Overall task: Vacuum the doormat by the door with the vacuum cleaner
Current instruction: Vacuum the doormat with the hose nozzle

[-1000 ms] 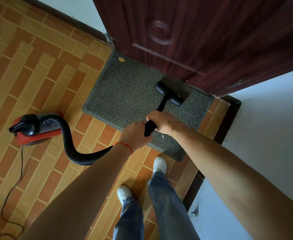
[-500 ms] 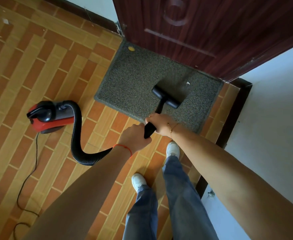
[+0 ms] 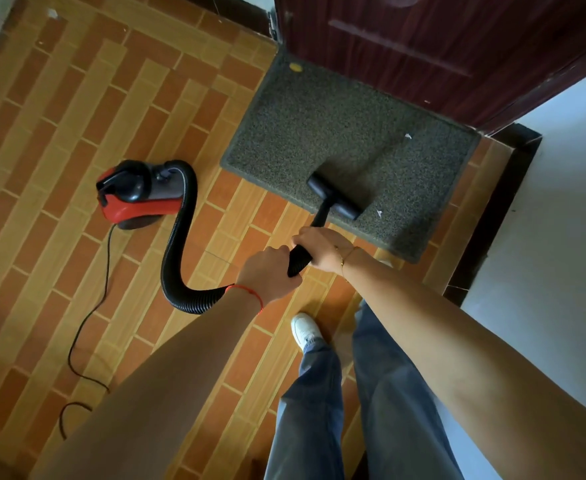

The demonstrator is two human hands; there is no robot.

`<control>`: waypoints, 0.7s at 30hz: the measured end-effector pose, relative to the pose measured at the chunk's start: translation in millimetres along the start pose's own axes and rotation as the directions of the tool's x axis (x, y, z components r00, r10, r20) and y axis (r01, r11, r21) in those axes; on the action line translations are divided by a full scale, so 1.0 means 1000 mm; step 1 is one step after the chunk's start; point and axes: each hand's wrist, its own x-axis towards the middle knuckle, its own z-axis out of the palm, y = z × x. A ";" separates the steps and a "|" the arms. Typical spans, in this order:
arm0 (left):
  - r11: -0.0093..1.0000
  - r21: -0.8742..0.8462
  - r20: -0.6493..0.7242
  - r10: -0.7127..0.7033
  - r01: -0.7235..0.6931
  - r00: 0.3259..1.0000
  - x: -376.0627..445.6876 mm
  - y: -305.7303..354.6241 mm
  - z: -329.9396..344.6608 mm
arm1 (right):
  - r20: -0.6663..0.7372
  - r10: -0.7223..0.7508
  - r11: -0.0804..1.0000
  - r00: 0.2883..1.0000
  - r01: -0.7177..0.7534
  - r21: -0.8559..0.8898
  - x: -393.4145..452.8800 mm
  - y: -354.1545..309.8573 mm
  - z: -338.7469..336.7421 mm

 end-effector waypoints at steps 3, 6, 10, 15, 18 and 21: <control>1.000 0.030 0.001 -0.005 0.005 1.000 -0.014 -0.010 0.008 | 0.008 -0.047 0.999 0.999 0.046 0.006 0.000 -0.015 0.010; 0.999 0.039 -0.006 -0.018 0.018 1.000 -0.024 -0.018 0.015 | 0.023 -0.079 0.997 0.997 0.079 0.022 0.001 -0.027 0.015; 0.999 0.033 -0.017 -0.037 0.037 0.999 -0.029 -0.022 0.023 | 0.046 -0.096 0.995 0.994 0.095 0.021 0.002 -0.032 0.019; 1.000 0.024 -0.010 -0.017 0.017 1.000 -0.017 -0.009 0.025 | 0.086 -0.087 0.996 0.992 0.088 -0.003 -0.002 -0.014 0.015; 1.000 0.003 -0.009 -0.011 0.011 1.000 0.001 0.009 0.020 | 0.076 -0.096 0.995 0.992 0.098 -0.018 -0.004 0.010 0.003; 0.998 -0.050 -0.019 -0.023 0.022 1.000 0.023 0.033 0.014 | 0.077 -0.089 0.995 0.993 0.093 -0.042 -0.008 0.038 -0.014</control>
